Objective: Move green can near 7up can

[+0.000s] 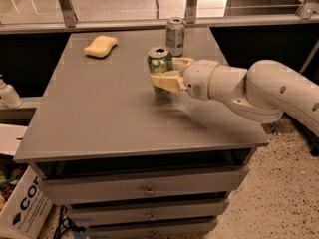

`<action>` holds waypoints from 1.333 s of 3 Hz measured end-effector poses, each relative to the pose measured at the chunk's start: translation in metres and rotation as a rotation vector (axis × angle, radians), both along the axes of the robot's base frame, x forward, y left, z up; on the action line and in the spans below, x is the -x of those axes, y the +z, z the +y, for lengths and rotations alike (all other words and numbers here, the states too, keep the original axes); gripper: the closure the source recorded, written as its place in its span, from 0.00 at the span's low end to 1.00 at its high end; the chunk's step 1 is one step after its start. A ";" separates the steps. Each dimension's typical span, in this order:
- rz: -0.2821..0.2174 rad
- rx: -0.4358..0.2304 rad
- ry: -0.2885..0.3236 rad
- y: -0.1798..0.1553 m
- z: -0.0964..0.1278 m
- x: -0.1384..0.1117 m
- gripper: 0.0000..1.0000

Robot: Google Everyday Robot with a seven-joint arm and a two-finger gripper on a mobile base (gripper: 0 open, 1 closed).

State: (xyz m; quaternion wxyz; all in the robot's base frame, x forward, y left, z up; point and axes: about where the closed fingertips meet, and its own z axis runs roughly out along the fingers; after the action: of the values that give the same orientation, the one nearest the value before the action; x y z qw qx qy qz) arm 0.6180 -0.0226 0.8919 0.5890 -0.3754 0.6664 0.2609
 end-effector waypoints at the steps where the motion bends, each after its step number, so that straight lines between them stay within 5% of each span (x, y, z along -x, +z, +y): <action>1: -0.053 0.046 -0.093 0.004 -0.026 -0.036 1.00; 2: -0.059 0.072 -0.232 -0.007 -0.078 -0.072 1.00; 4: -0.068 0.052 -0.269 -0.009 -0.084 -0.092 1.00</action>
Offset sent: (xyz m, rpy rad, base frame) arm 0.1082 -0.1390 -0.0201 -0.0956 -0.0585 -0.3823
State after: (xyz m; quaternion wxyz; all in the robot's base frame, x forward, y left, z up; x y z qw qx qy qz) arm 0.7102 -0.1068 0.8828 0.6310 -0.3066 0.6968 0.1493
